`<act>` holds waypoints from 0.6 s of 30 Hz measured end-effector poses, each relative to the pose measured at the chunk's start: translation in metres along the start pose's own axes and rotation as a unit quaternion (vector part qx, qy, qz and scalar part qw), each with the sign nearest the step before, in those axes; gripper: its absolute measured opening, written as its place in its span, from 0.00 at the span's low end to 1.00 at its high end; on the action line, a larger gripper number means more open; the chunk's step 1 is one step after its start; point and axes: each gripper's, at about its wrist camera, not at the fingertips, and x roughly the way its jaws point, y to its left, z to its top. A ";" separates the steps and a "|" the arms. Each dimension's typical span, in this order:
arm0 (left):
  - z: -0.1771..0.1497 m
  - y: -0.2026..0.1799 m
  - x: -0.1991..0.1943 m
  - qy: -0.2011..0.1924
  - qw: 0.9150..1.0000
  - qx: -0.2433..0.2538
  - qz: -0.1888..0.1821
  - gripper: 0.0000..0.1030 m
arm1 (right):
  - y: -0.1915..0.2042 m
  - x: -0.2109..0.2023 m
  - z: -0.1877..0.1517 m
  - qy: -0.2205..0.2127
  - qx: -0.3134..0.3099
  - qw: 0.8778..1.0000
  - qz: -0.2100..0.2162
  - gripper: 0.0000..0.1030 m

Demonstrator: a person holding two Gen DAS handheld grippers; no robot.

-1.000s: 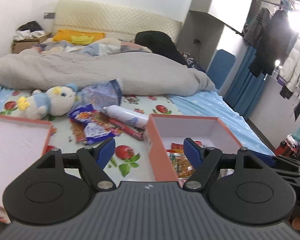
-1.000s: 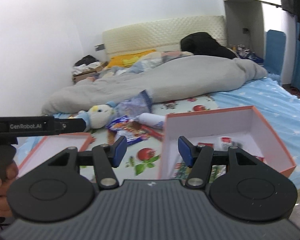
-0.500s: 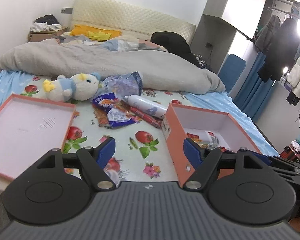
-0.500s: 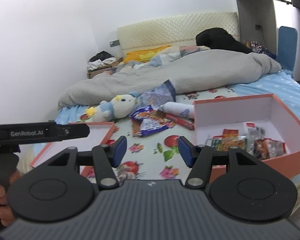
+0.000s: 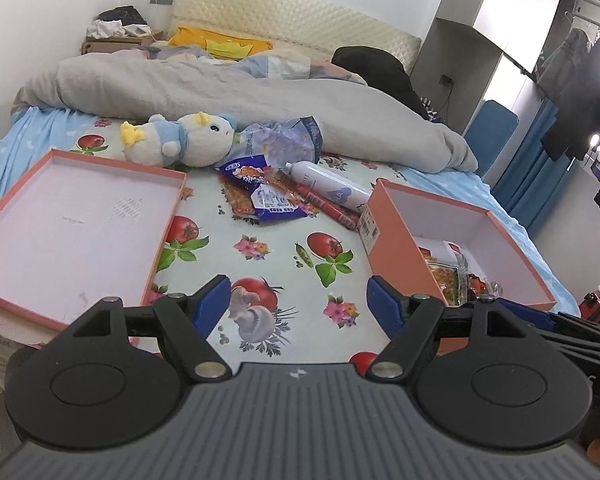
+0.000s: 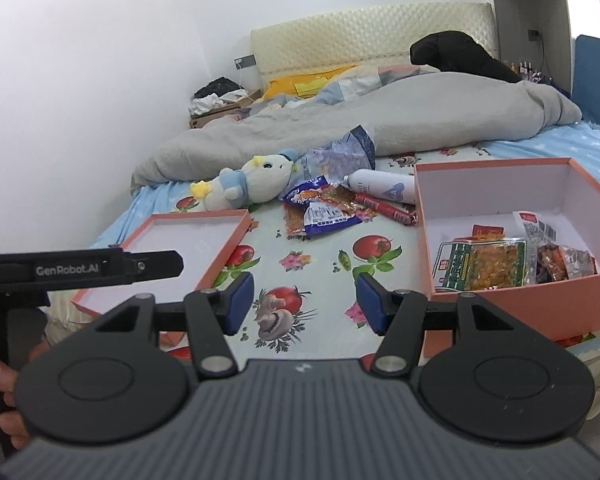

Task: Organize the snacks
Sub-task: 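Withdraw both tools from the box back toward the snack pile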

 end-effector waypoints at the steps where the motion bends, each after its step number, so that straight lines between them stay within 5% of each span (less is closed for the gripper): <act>1: 0.000 0.002 0.002 0.001 1.000 0.000 0.000 0.77 | 0.001 0.003 0.000 0.002 -0.001 1.000 0.001 0.57; 18: 0.010 0.041 0.107 0.035 0.999 -0.036 0.020 0.77 | -0.015 0.085 0.005 0.035 0.014 0.999 -0.010 0.57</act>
